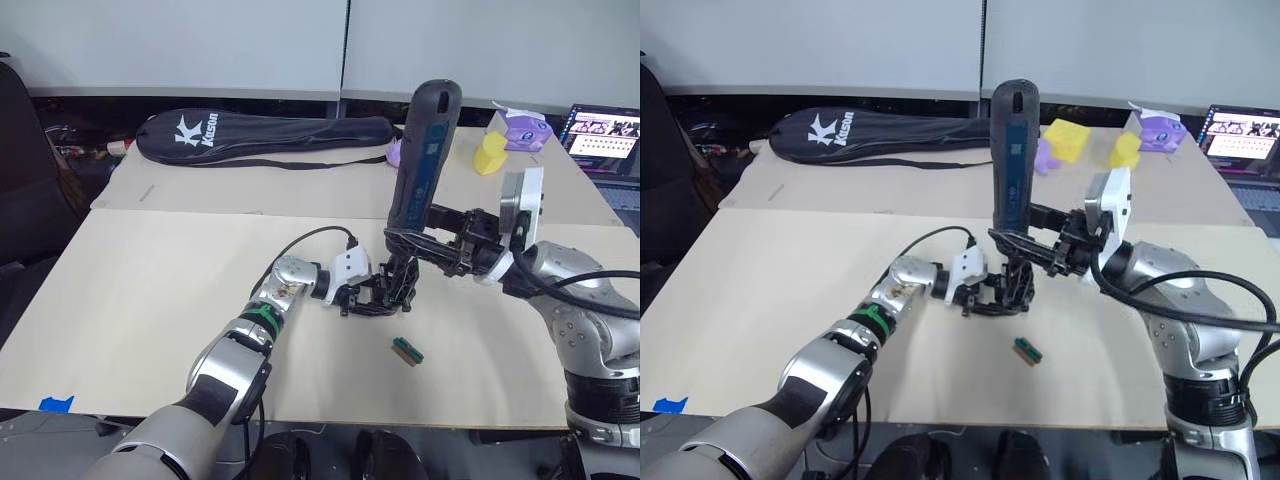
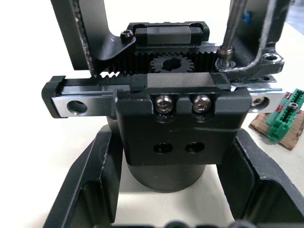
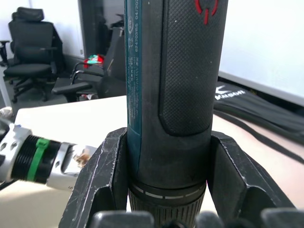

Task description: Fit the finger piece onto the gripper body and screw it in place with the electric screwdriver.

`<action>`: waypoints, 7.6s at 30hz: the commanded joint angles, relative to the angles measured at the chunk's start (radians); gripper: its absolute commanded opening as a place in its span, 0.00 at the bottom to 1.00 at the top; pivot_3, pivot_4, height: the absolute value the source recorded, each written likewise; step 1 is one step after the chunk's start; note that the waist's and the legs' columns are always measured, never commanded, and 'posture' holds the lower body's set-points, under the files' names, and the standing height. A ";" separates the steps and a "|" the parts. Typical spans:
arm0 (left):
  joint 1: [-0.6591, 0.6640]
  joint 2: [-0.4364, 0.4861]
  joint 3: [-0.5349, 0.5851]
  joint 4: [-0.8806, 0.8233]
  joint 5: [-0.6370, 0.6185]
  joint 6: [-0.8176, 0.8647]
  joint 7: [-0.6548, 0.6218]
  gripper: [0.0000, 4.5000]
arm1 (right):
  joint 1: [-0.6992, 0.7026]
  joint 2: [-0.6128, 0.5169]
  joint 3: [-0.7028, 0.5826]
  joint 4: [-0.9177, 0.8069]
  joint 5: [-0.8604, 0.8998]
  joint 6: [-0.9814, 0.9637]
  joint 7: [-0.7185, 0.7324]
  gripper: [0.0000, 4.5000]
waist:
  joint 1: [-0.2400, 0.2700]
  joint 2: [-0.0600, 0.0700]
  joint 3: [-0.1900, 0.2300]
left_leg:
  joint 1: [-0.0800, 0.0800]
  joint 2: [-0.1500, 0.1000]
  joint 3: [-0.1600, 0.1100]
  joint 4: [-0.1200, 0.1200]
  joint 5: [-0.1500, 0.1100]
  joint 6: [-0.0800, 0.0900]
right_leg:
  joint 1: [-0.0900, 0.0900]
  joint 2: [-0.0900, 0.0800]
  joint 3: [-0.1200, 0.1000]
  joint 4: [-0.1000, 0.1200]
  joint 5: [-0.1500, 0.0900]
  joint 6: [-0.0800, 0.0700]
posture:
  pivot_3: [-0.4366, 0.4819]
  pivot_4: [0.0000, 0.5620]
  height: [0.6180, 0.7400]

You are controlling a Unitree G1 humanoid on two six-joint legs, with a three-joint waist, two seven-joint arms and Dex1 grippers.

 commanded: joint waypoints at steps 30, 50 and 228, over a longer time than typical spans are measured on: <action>-0.018 0.004 0.014 0.003 0.020 -0.021 0.035 0.51 | 0.029 -0.036 0.065 -0.018 -0.046 0.092 -0.079 0.42 | 0.001 -0.002 -0.001 | 0.003 0.001 0.000 0.000 -0.001 0.000 | 0.001 -0.008 0.005 0.000 0.001 -0.001 | 0.48 0.27 1.00; -0.019 0.002 0.018 0.004 0.020 -0.019 0.036 0.51 | 0.045 -0.010 0.068 0.004 -0.045 0.106 -0.116 0.42 | 0.001 -0.002 -0.001 | 0.003 0.001 0.000 0.000 -0.001 0.000 | 0.001 -0.009 0.005 0.000 0.001 -0.001 | 0.48 0.27 1.00; 0.179 0.080 -0.142 -0.375 -0.112 0.079 -0.283 1.00 | 0.633 0.206 -0.061 -0.581 -0.148 -0.074 -0.490 0.42 | 0.002 -0.005 -0.006 | -0.001 0.001 0.000 -0.002 -0.001 0.000 | -0.003 -0.006 -0.015 -0.002 0.000 -0.001 | 0.48 0.27 1.00</action>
